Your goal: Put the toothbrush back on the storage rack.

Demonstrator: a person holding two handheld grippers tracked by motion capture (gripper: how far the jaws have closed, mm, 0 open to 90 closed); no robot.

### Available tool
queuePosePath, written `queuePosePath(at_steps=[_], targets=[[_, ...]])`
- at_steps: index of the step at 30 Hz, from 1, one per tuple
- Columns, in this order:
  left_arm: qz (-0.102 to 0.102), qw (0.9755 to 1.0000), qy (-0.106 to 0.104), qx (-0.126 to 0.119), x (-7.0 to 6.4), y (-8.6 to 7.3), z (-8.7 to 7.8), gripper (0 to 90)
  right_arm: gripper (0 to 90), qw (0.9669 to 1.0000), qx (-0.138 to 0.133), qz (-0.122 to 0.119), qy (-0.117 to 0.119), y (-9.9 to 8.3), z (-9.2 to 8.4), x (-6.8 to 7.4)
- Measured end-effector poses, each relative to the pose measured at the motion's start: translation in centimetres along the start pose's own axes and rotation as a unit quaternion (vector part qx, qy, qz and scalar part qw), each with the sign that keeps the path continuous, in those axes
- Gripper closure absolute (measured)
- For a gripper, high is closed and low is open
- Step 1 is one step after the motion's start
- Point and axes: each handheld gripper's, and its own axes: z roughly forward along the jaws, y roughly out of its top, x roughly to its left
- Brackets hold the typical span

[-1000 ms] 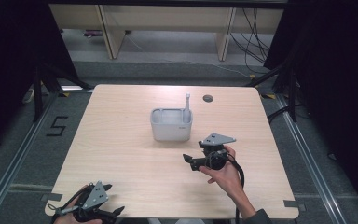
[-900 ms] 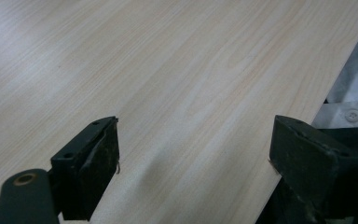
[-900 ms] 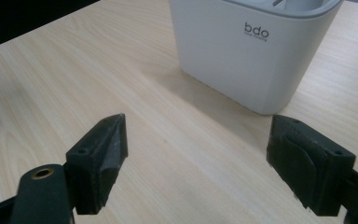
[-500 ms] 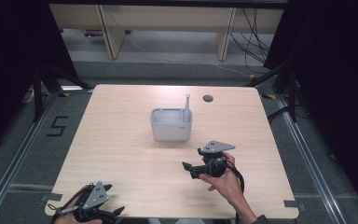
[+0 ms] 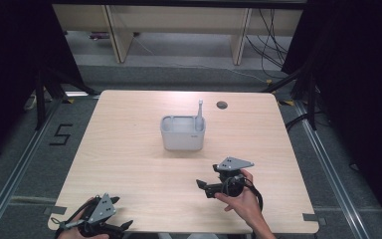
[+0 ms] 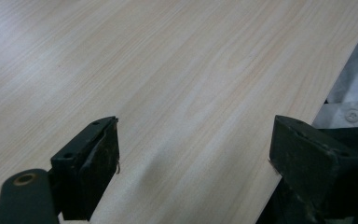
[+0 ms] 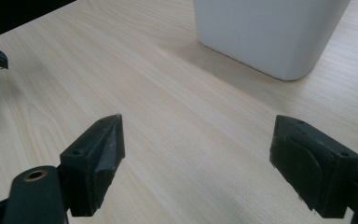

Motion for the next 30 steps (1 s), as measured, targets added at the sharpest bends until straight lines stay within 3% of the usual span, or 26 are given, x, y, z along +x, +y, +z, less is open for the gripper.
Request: queuePosePath(at_steps=[4, 5, 10, 11, 12, 13, 15, 16, 19, 23, 25, 26, 28, 30], targets=[[0.000, 1.0000, 0.001, -0.001, 0.0, 0.0, 0.0, 15.7, 17.2, 0.9999, -0.008, -0.012, -0.004, -0.4, -0.3, -0.2], [0.001, 1.0000, 0.000, 0.000, 0.0, 0.0, 0.0, 15.7, 17.0, 1.0000, -0.007, 0.000, -0.003, -0.5, -0.3, -0.1], [0.000, 1.0000, 0.003, -0.002, 0.0, 0.0, 0.0, 15.7, 16.4, 0.9999, -0.002, 0.013, -0.004, -1.2, -0.7, 0.0], [0.000, 1.0000, 0.000, -0.001, 0.0, 0.0, 0.0, 15.7, 16.4, 0.9999, -0.004, -0.006, -0.009, -1.2, -0.8, -0.2], [0.000, 1.0000, 0.000, 0.000, 0.0, 0.0, 0.0, 15.7, 16.4, 1.0000, -0.002, 0.010, -0.001, -1.4, -0.8, -0.1], [-0.006, 1.0000, 0.000, 0.001, 0.0, 0.0, 0.0, 15.7, 16.4, 1.0000, -0.005, -0.005, -0.002, -1.5, -0.9, -0.3], [0.001, 1.0000, 0.001, -0.001, 0.0, 0.0, 0.0, 15.7, 16.4, 0.9998, 0.003, 0.020, 0.000, -1.8, -1.1, 0.1], [-0.001, 1.0000, 0.000, -0.002, 0.0, 0.0, 0.0, 15.7, 16.4, 1.0000, -0.005, -0.001, 0.001, -1.9, -1.1, -0.2], [-0.004, 1.0000, 0.003, -0.002, 0.0, 0.0, 0.0, 15.7, 16.4, 0.9998, 0.001, 0.022, 0.001, -2.3, -1.5, 0.1], [0.000, 1.0000, 0.000, -0.001, 0.0, 0.0, 0.0, 15.7, 16.4, 1.0000, -0.002, 0.006, -0.001, -2.8, -1.8, -0.2], [0.000, 1.0000, 0.000, -0.002, 0.0, 0.0, 0.0, 15.7, 16.4, 0.9998, 0.002, 0.020, 0.003, -3.0, -2.0, 0.0], [0.002, 1.0000, 0.001, 0.001, 0.1, 0.0, 0.0, 15.7, 16.4, 1.0000, -0.001, 0.005, -0.004, -3.0, -2.1, -0.2], [-0.001, 1.0000, 0.004, -0.002, -0.1, 0.0, 0.0, 15.7, 16.4, 0.9999, 0.001, 0.014, 0.002, -3.2, -2.1, -0.1], [-0.001, 1.0000, 0.001, -0.001, 0.0, 0.0, 0.0, 15.7, 16.4, 1.0000, -0.001, 0.005, -0.001, -3.3, -2.3, -0.1]])
